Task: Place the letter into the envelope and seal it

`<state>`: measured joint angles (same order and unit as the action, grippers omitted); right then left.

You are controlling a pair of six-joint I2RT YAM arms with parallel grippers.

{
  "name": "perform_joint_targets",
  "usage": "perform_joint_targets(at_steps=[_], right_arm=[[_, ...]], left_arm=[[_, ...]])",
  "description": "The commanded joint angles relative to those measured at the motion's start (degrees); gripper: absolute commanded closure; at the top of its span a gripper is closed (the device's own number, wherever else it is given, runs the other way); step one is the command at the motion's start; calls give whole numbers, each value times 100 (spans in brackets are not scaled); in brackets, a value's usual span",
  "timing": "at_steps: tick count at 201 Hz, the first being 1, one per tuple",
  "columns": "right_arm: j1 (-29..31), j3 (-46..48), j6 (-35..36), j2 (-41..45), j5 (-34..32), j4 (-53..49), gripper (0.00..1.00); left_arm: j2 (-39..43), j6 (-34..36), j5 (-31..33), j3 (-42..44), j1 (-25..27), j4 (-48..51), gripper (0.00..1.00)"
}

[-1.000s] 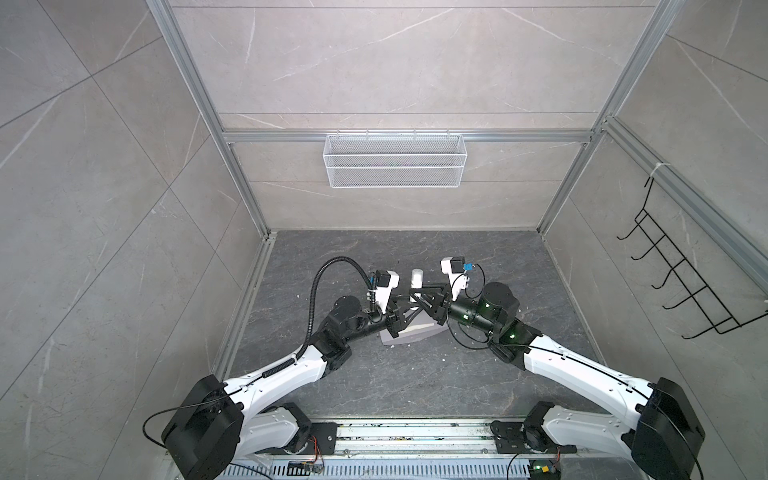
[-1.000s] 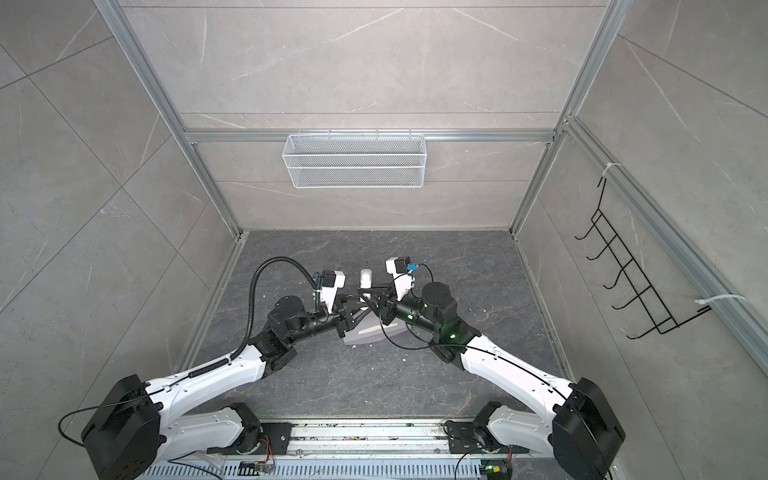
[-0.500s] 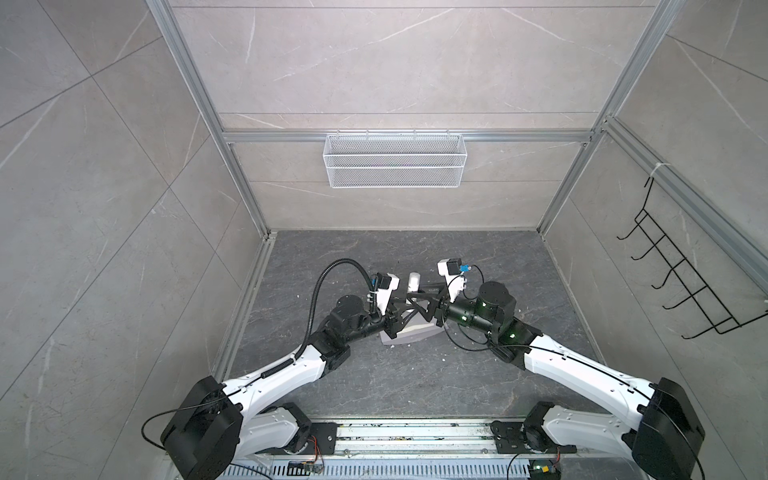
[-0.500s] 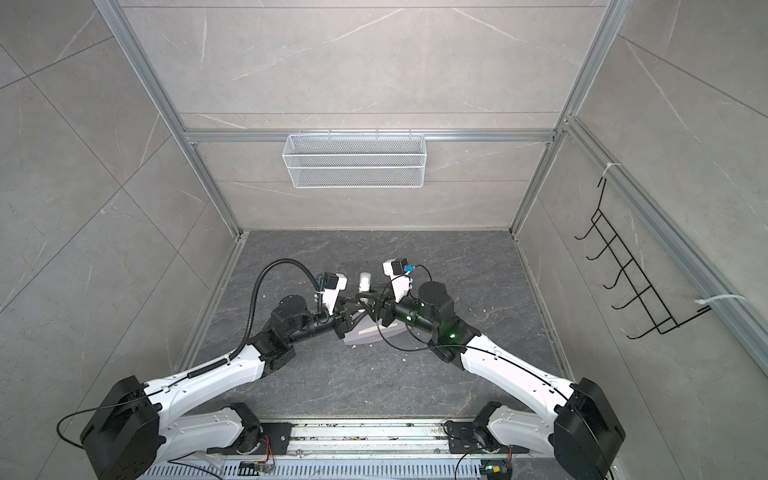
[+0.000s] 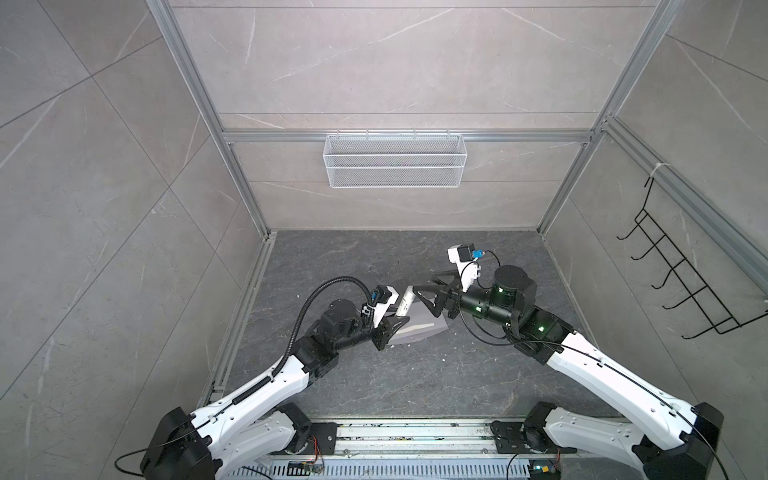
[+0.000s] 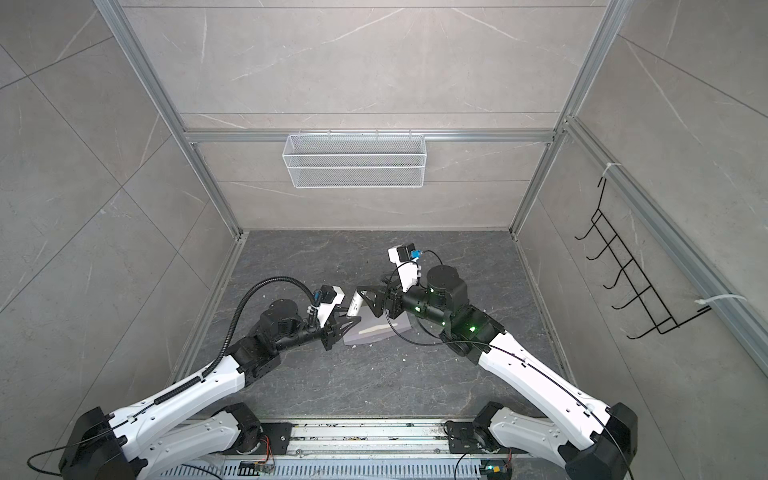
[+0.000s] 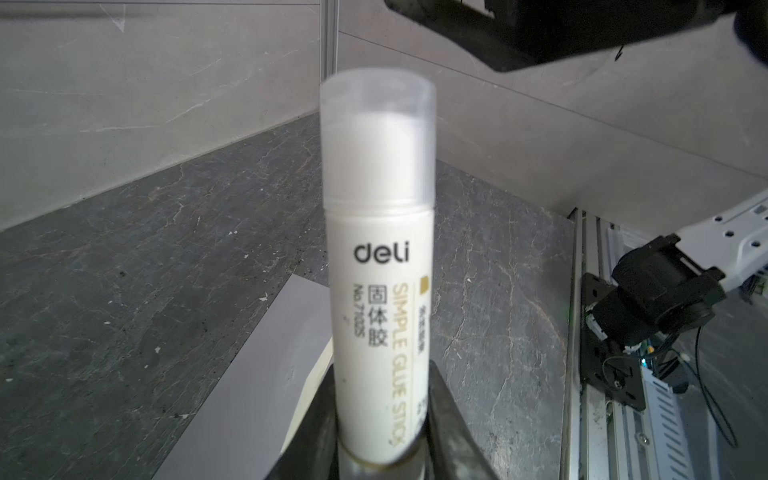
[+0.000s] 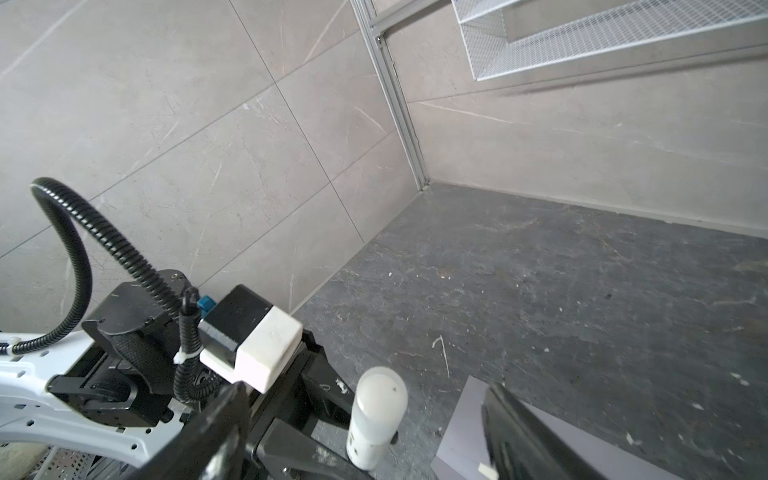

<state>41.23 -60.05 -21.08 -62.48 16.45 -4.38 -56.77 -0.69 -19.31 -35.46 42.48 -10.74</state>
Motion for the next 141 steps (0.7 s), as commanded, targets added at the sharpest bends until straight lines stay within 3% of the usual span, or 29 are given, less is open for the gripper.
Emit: perform_joint_targets(at_steps=[1,21,51,141], right_arm=[[21,-554,135,-230,3,-1391,12],[23,-931,218,-492,344,-2038,13],[16,-974,149,-627,735,-2116,20],[81,-936,57,-961,735,-2143,39]], left_arm=[[193,676,-13,-223,-19,248,100],[228,901,-71,-239,-16,414,100],[223,1043,-51,-288,-20,588,100],[115,1027,-261,-356,-13,589,100]])
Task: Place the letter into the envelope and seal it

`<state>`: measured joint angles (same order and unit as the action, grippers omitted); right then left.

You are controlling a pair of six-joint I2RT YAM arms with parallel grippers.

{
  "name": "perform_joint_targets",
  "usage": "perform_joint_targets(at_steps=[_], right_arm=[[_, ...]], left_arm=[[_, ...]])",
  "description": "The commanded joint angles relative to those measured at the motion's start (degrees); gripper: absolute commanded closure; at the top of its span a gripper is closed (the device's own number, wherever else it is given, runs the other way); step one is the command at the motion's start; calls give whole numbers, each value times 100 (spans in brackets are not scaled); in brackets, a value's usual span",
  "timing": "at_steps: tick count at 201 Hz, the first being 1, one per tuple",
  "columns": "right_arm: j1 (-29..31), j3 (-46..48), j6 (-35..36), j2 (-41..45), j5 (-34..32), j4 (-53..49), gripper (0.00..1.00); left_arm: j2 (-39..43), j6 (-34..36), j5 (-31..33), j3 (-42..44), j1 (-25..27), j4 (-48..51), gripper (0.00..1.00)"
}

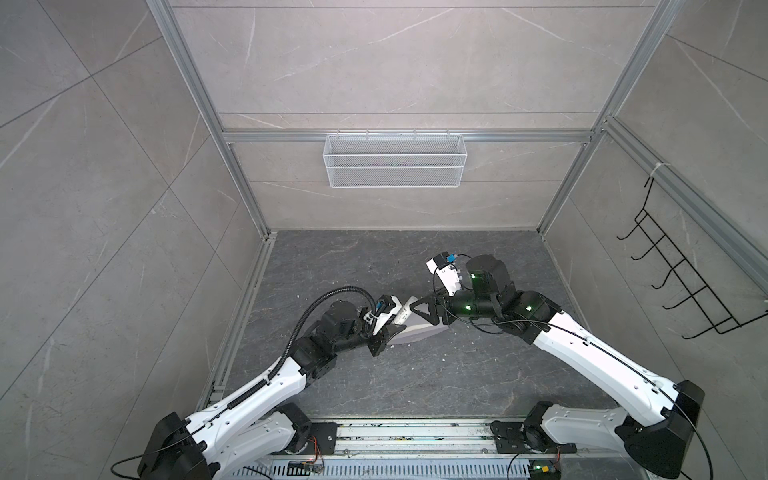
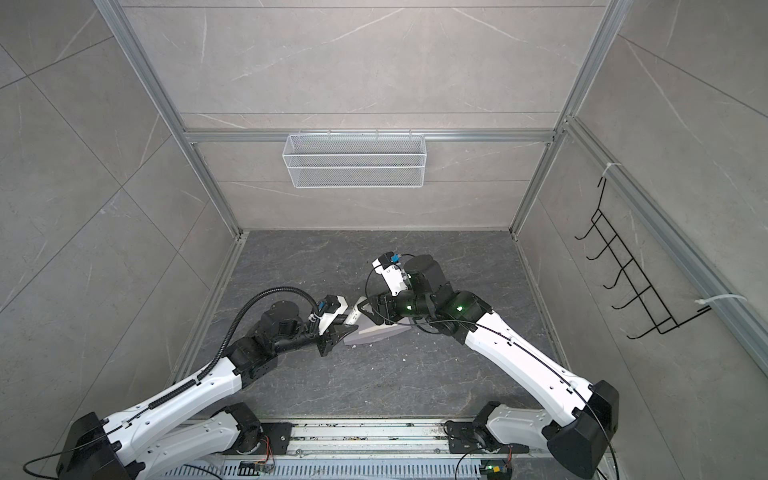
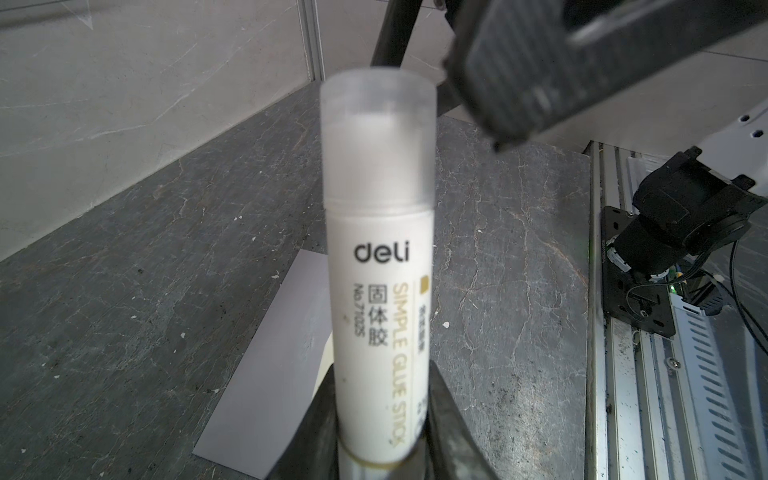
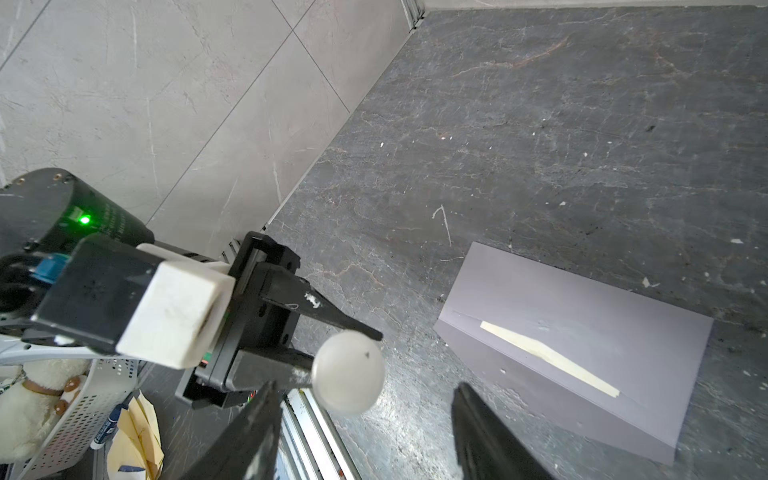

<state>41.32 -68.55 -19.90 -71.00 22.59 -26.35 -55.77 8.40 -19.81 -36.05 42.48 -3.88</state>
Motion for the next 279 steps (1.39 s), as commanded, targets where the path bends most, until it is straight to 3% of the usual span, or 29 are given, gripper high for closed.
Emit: perform_joint_targets(at_steps=[1,42,84,127,153,178,198,229,279], right_arm=[[75,-83,-64,-108,122,61,40],[146,30,-162,-185,131,294,57],[181,19,-229,-286,280,445,63],[209,25,-251,-387,299,464,79],[210,84,-284,-408,281,540,87],[226,122,-277,-397,216,587,89],[236,130,-269,-387,167,601,90],[253,171,-269,-385,158,656,91],[269,192,-251,-405,132,666,91]], left_arm=[[9,118,-214,-302,-17,-92,100],[-54,56,-294,-346,-17,-43,100],[-91,47,-325,-335,-20,-35,100],[-103,-9,-298,-339,-19,-50,100],[-122,-140,-277,-307,-14,-185,77],[-136,-292,-269,-302,-17,-313,46],[-127,-393,-235,-273,-17,-468,34],[-176,-428,-251,-279,-20,-630,33],[-249,-460,-305,-320,-17,-659,43]])
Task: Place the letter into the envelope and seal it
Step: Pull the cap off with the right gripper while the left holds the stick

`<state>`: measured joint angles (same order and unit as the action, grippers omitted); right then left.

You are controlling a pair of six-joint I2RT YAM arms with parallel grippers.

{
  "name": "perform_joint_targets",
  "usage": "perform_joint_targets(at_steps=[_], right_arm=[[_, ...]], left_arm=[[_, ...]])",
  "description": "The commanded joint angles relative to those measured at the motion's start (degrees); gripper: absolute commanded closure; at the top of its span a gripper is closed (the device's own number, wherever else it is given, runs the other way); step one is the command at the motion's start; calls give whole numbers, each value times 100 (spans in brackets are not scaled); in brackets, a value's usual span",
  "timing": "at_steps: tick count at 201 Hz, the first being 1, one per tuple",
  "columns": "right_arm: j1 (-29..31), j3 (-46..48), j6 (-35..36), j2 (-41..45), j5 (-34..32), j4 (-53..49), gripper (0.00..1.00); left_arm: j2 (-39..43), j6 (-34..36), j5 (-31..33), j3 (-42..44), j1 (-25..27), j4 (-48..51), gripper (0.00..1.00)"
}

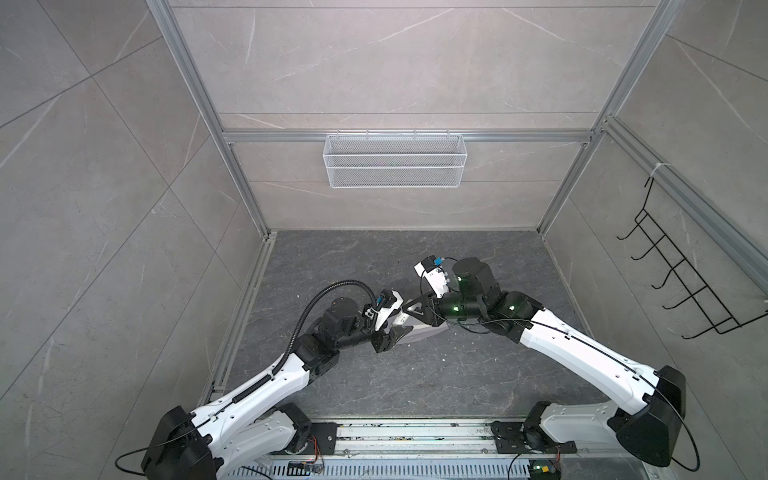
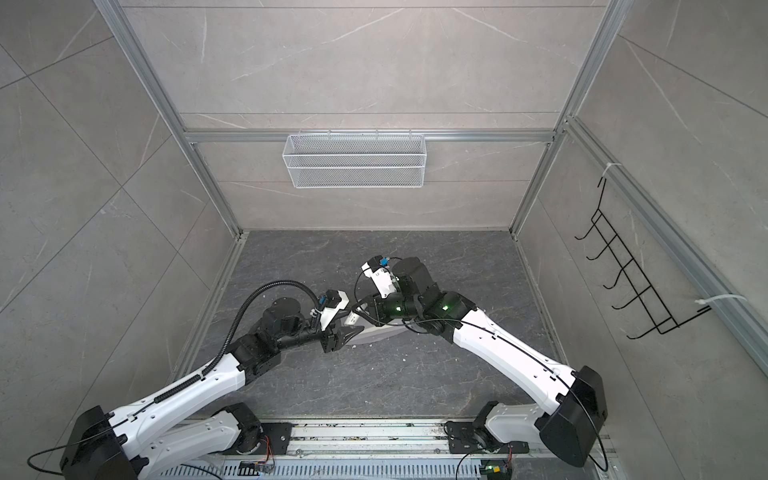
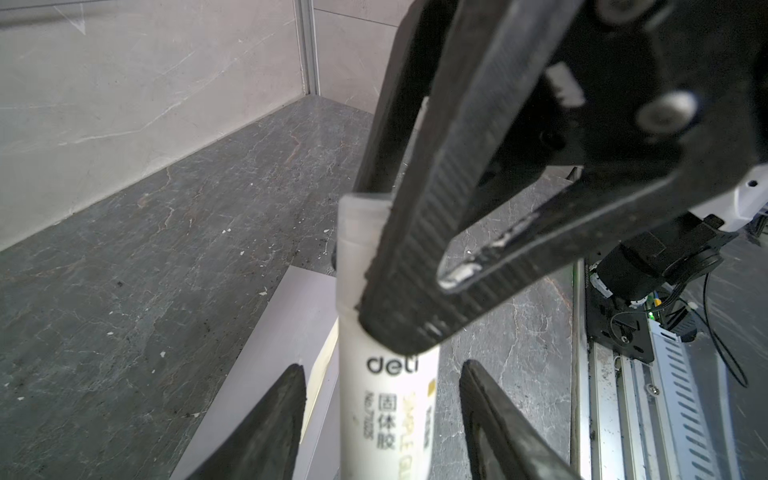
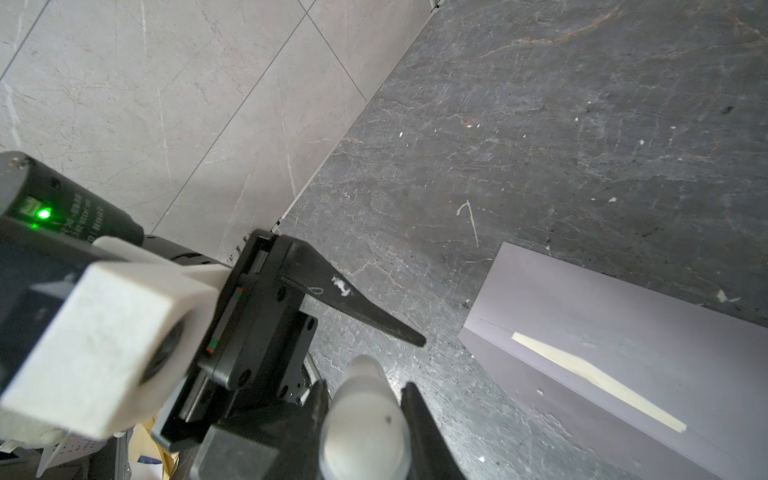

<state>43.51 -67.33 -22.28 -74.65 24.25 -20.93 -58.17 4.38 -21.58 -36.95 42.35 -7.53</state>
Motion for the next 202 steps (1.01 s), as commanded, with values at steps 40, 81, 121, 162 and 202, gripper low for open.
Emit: perform_joint_targets(at_steps=[40,81,121,162,202], right_arm=[[58,77,22,-50,-61,94,91],[60,105,37,-48,-83,88,90],[61,123,57,-9,-113,88,83],[58,126,192,225,-219,26,60],[27,50,393,594,-558,-350,38]], left_arm=[[-18,-55,-116,-225,-5,-302,53],[-51,-60,-103,-227,-2,-304,69],[-91,-12,-59,-229,-1,-268,97],[-109,203,12,-238,0,-112,100],[-46,486,-2,-131,-3,-128,100]])
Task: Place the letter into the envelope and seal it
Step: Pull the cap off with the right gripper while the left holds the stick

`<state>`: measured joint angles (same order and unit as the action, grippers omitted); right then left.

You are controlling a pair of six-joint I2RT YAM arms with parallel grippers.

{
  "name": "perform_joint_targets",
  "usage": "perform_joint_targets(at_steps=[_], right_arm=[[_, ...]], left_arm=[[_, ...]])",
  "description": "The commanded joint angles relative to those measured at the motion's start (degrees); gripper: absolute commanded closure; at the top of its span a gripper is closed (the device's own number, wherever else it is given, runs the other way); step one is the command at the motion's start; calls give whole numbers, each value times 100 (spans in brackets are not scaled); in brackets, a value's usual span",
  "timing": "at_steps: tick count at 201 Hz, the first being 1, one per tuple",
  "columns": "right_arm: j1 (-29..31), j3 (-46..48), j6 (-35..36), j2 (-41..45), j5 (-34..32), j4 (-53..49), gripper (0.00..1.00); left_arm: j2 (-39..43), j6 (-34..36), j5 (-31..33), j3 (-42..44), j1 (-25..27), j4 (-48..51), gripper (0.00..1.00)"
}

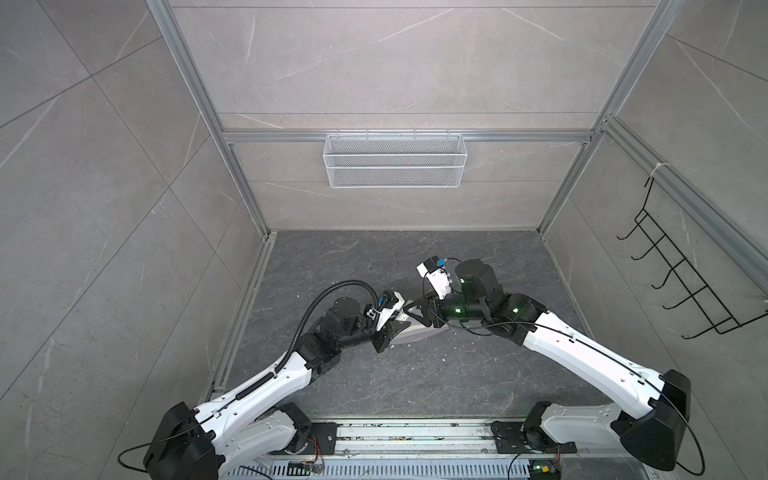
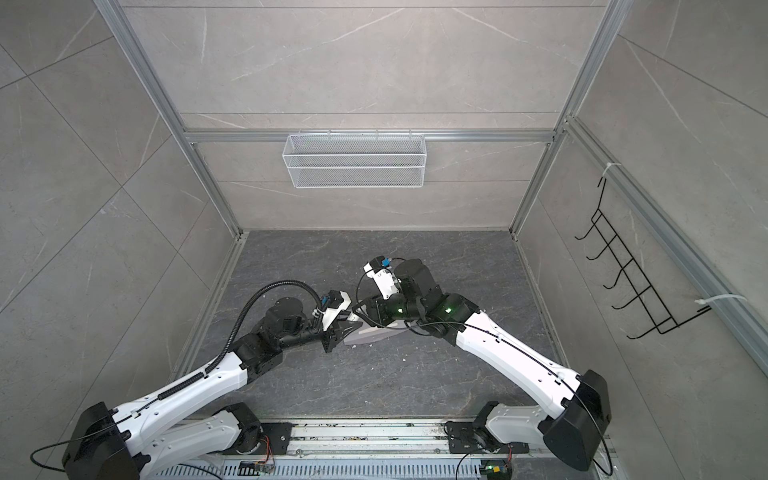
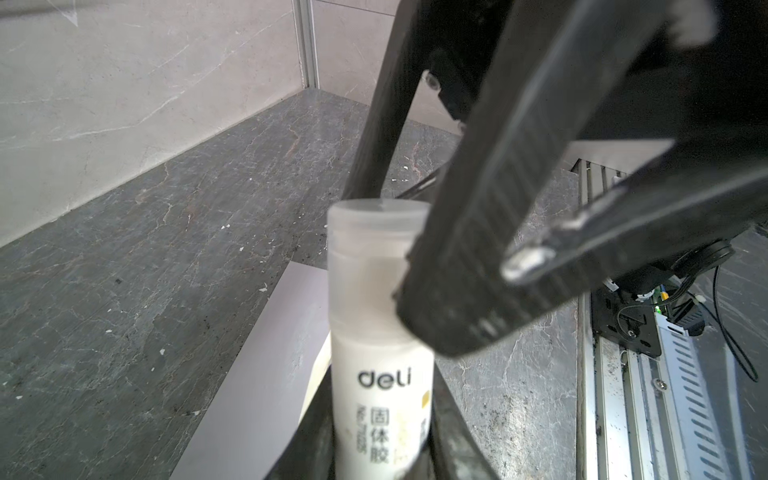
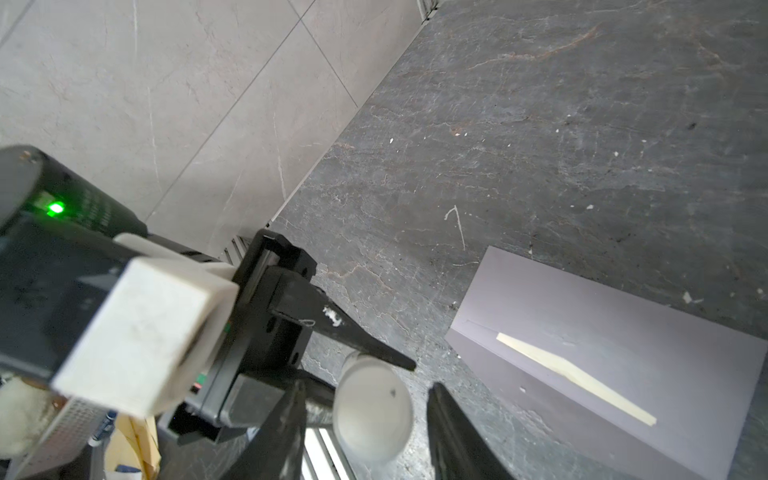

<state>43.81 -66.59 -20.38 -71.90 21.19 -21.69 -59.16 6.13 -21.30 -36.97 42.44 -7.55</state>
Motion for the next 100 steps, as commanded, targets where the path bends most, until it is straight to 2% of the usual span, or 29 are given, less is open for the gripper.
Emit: perform_joint_targets(at_steps=[1,30,100], right_arm=[[-9,-27,206,322,-254,-287,38],[-80,-108,245,396,-187,-538,30],[-114,-302,229,185,238,-717,32]], left_arm=[[57,315,-32,-128,-10,-129,100],[122,487,-62,-7,-5,-299,100],[282,796,-254,216,-7,-524,100]])
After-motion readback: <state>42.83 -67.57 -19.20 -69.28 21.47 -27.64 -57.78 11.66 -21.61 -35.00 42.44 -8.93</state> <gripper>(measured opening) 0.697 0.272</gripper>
